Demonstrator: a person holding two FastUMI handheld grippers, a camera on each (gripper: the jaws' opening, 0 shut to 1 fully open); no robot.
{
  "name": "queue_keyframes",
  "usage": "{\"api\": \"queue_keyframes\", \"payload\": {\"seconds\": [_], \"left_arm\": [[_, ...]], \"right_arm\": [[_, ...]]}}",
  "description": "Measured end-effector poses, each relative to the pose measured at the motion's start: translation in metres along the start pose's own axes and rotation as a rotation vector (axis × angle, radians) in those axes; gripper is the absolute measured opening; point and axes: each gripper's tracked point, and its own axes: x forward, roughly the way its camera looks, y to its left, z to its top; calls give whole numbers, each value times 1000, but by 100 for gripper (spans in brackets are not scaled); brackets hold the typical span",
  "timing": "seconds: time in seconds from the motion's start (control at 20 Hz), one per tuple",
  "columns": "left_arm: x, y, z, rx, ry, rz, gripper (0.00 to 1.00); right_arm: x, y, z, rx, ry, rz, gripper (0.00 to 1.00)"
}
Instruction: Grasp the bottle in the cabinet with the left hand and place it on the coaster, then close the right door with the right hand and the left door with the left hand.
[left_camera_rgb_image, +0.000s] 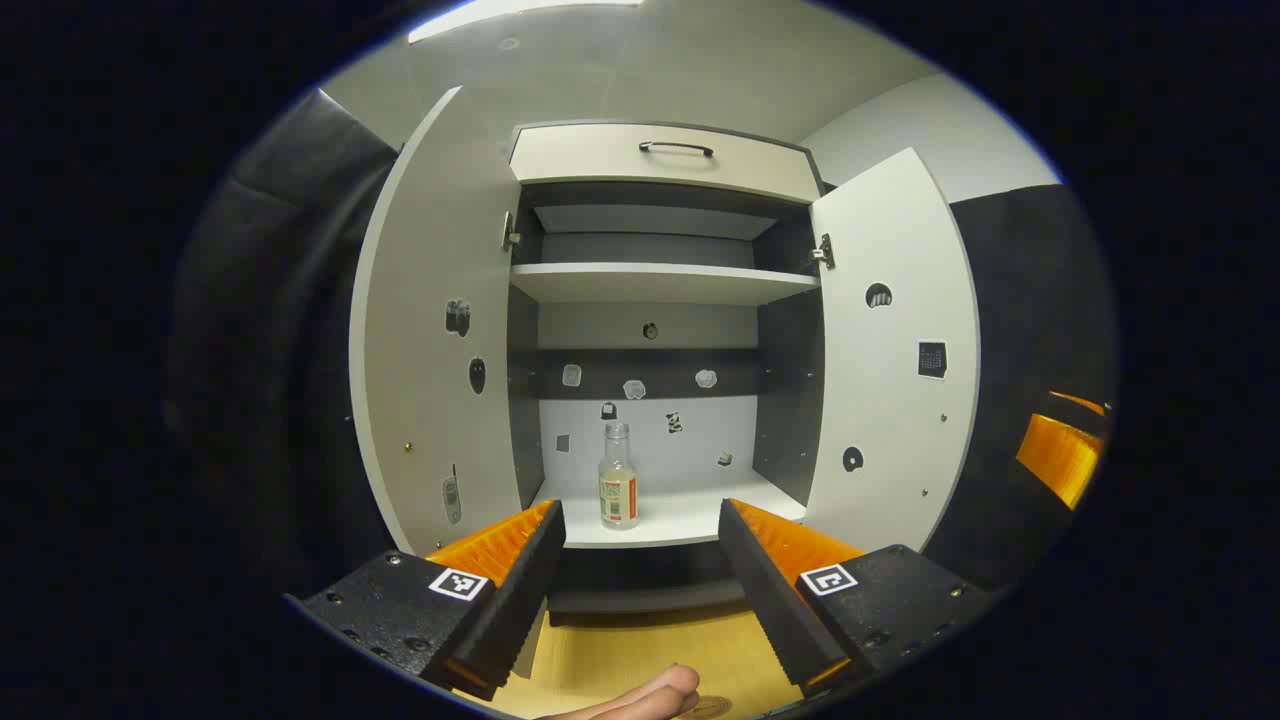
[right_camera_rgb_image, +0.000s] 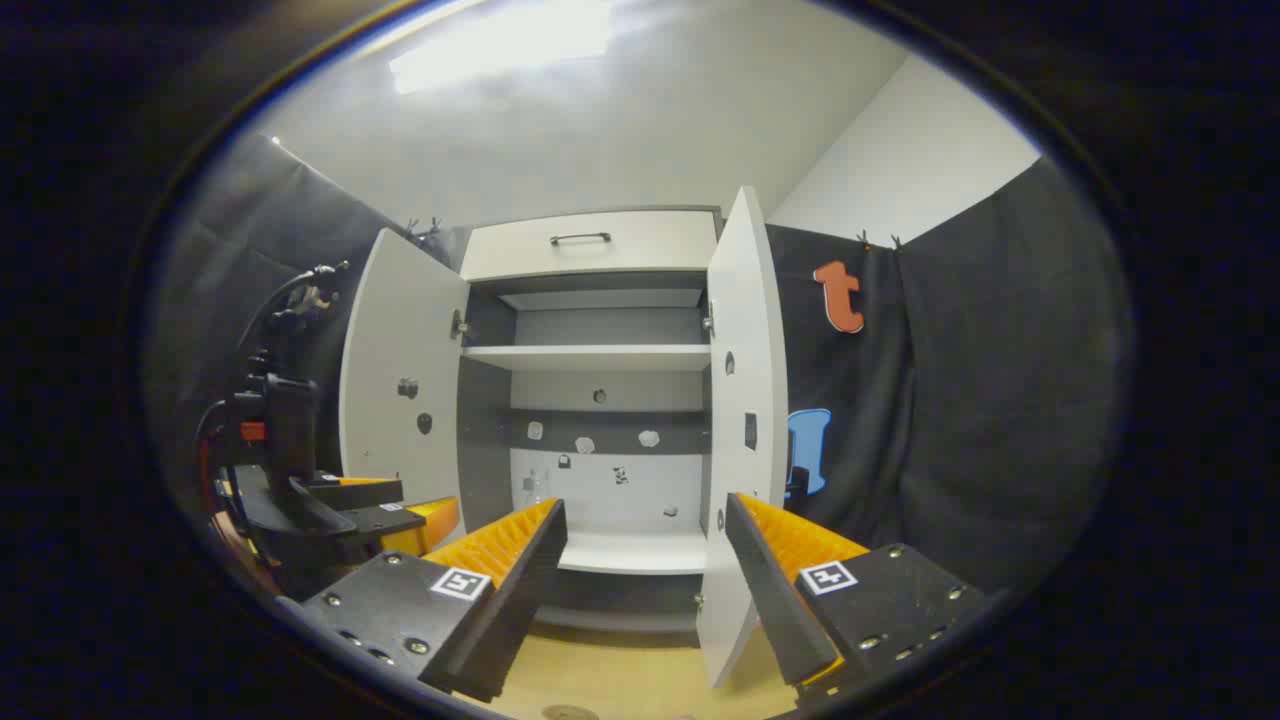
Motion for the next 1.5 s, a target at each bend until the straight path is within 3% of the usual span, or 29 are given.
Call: {"api": "queue_keyframes", "payload": {"seconds": [0.75, 1.15, 1.5], "left_arm": [[64, 3, 2, 25, -28, -29, 98], [146, 17, -16, 69, -48, -6, 98], [220, 14, -68, 9, 19, -11, 98]], "right_arm": [[43, -1, -6, 10, 21, -28, 96], [71, 3, -3, 20, 1, -43, 96], [89, 28, -8, 21, -5, -19, 96]]}}
